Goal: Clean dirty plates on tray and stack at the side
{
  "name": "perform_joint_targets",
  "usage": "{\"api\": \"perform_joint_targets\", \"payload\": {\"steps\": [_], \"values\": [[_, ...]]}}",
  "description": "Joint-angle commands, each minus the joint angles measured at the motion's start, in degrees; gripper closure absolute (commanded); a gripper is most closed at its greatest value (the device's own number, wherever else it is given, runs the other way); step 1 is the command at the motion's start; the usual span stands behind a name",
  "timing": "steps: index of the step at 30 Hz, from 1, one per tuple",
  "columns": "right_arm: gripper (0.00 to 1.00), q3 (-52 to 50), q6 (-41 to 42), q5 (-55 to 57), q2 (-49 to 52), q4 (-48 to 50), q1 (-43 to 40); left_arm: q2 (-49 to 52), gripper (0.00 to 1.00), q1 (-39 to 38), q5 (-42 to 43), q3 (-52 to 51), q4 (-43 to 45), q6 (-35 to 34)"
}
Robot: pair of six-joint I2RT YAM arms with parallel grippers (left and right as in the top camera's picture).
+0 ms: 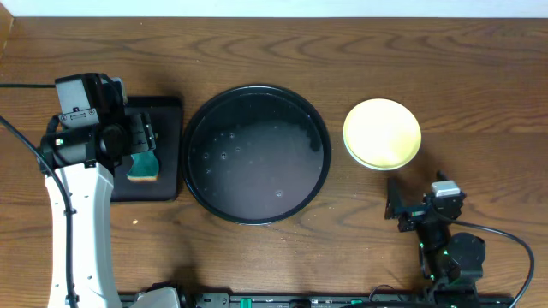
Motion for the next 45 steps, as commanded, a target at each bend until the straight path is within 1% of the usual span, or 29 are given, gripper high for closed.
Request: {"api": "perform_joint_targets", "payload": {"steps": [1,3,9,36,39,41,45], "values": [[0.01,-0.1,-2.7,-2.3,-2.1,-0.7,-1.1,0.0,0.26,0.1,0.3,0.6,-0.2,-0.5],[0.00,-0.1,-5.1,-2.7,-2.8,-0.7,-1.1,0.0,0.25,0.1,0.3,0.6,-0.1,-0.5],[0.01,-0.1,-4.7,-2.7,-7.3,-0.7,-1.0,0.0,0.25,0.1,0.3,0.6,-0.2,-0.5],[0.01,-0.1,-4.7,-2.7,-7.3,-0.7,-1.1,0.0,0.25,0.1,0.0,0.6,-0.2,-0.4],[0.01,-0.1,-4.7,-2.7,-7.3,-0.7,-1.1,-2.1,0.25,0.2,-0.5,-0.2,-0.3,-0.3],[0.01,-0.1,-4.7,-2.7,-7.3,-0.7,-1.1,-4.6,0.25,0.2,1.1,-2.6,4.2,-0.3],[0.01,-0.1,-4.7,-2.7,-7.3,-0.7,-1.1,-11.9,0.25,-0.7,5.5,-12.0,21.2,-0.2]]}}
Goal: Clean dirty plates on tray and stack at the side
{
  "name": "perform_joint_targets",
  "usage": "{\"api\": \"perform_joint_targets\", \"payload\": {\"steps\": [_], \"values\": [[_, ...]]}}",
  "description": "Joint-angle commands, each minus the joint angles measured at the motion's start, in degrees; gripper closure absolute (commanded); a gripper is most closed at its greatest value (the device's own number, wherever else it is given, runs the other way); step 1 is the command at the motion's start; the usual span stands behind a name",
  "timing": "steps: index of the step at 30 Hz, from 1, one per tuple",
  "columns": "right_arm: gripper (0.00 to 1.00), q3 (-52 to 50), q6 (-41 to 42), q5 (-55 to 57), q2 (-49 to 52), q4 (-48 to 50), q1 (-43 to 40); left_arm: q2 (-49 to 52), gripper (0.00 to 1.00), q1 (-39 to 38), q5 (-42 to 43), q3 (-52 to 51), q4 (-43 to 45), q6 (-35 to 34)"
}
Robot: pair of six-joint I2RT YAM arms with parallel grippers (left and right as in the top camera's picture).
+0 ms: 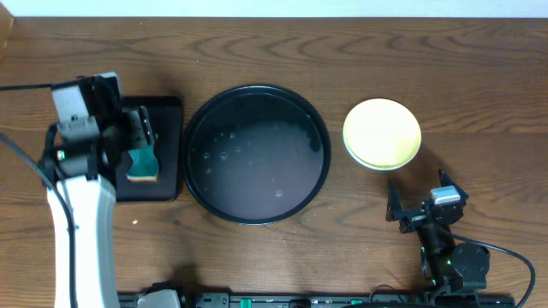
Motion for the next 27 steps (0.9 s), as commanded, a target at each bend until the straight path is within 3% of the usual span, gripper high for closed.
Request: {"api": "perform_joint_targets", "payload": {"steps": [1,6,11,20,27], "values": [[0.01,-0.1,-0.5,-0.6,-0.4,-0.2,-1.0,-8.5,0.25,-1.1,4.2,-9.5,11.7,-0.3],[0.01,-0.1,-0.5,-0.6,-0.4,-0.2,-1.0,-22.4,0.25,-4.4,4.2,-26.5,26.8,0.5],[0.01,-0.1,-0.5,-0.6,-0.4,-0.2,-1.0,-36.7,0.25,-7.8,3.9,-41.2,33.8,3.0],[0.01,-0.1,-0.5,-0.6,-0.4,-0.2,-1.0,-57.4,0.25,-9.1,1.9,-61.4,41.4,3.4],[0.01,-0.1,-0.5,-0.6,-0.4,-0.2,-1.0,-64.9,0.25,-9.1,1.4,-65.8,38.5,3.4]]}}
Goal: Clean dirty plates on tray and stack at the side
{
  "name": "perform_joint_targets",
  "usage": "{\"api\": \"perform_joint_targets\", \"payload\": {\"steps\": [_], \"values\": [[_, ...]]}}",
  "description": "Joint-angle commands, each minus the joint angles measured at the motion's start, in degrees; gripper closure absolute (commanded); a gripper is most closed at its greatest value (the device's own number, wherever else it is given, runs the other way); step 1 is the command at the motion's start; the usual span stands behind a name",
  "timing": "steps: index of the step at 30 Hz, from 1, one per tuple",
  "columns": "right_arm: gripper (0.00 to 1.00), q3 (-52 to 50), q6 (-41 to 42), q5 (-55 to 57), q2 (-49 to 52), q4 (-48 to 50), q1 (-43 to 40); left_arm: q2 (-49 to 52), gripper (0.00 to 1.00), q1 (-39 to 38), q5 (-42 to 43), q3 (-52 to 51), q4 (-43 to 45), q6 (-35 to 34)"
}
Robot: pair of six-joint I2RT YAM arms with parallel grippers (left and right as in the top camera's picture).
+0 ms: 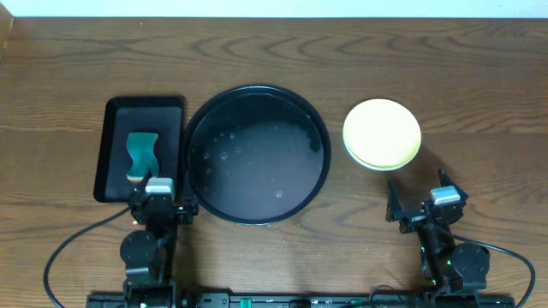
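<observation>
A stack of pale yellow plates [382, 134] stands on the table, right of the round black tray [199, 171]. The tray holds only a few droplets and no plate. A green sponge [141, 156] lies on the small rectangular black tray [111, 184] at the left. My left gripper [163, 208] sits folded back near the front edge, just below that small tray, open and holding nothing. At the front right my right gripper [417, 201] is also open and holding nothing, a little below the plates.
The wooden table [274, 51] runs bare along the back. Both arm bases and their cables sit at the front edge, with the mounting rail [300, 301] between them.
My left arm has left the small tray and now sits folded at the front edge. The sponge lies uncovered on that tray. The right arm and the plates have not moved.
My left gripper hung over the sponge on the small tray at both earlier moments, shifting slightly left between them. The right gripper stayed at the front right, below the stacked plates. Now the sponge rests alone on its tray and both arms are drawn back.
</observation>
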Motion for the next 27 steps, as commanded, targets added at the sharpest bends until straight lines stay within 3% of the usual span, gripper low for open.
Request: {"api": "perform_joint_targets", "payload": {"steps": [1,4,27], "values": [[0.01,-0.1,-0.5,-0.5,-0.3,-0.2,-1.0,-4.1,0.25,-0.2,-1.0,-1.0,-3.7,0.7],[0.01,-0.1,-0.5,-0.4,-0.3,-0.2,-1.0,-7.3,0.25,-0.2,-1.4,-1.0,-8.5,0.7],[0.01,-0.1,-0.5,-0.5,-0.3,-0.2,-1.0,-6.6,0.25,-0.2,-1.5,-1.0,-8.3,0.7]]}}
